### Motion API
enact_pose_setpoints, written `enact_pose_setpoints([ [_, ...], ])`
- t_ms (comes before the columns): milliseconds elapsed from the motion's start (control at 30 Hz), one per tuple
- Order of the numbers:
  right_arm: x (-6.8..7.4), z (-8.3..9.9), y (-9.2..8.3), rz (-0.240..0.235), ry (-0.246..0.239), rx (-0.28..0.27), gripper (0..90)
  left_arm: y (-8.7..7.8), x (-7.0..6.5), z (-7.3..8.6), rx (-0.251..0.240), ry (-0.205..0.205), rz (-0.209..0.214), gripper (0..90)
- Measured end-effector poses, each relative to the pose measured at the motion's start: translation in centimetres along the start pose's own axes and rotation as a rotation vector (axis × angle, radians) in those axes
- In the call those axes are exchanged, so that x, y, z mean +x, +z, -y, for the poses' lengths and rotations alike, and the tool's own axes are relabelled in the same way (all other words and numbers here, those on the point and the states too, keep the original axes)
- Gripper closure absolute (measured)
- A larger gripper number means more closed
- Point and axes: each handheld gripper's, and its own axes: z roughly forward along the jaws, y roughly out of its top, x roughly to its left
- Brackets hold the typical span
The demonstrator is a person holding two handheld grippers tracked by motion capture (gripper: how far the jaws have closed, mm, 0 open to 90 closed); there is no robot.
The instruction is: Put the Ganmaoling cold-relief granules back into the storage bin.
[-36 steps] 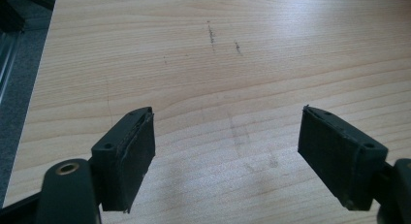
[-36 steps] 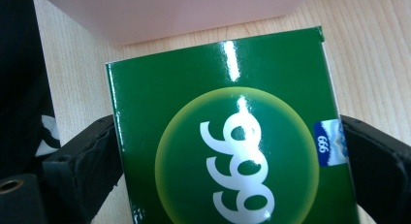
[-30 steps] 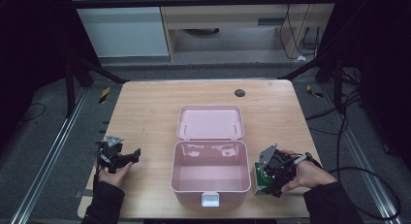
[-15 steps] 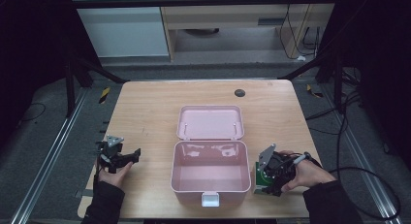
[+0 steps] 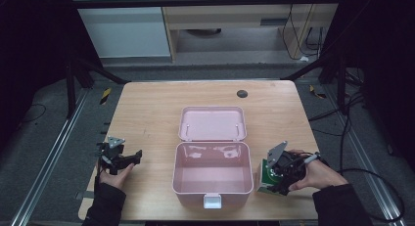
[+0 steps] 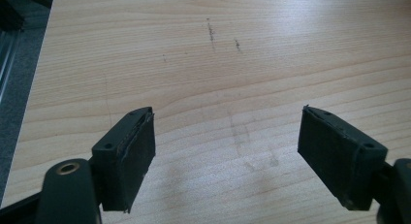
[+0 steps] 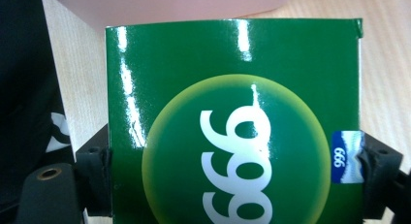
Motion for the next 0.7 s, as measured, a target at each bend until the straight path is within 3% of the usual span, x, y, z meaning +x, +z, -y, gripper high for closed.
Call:
enact_pose_setpoints([
  [267,0.1,-0.1,-3.3,0.05,-0.014,-0.062,15.9,0.0,0.0,0.0,0.002,0.001,0.0,20.4],
  [700,0.6,-2.5,-8.6,0.089,-0.053,-0.114,15.8,0.1,0.0,0.0,0.006,0.002,0.0,20.3],
])
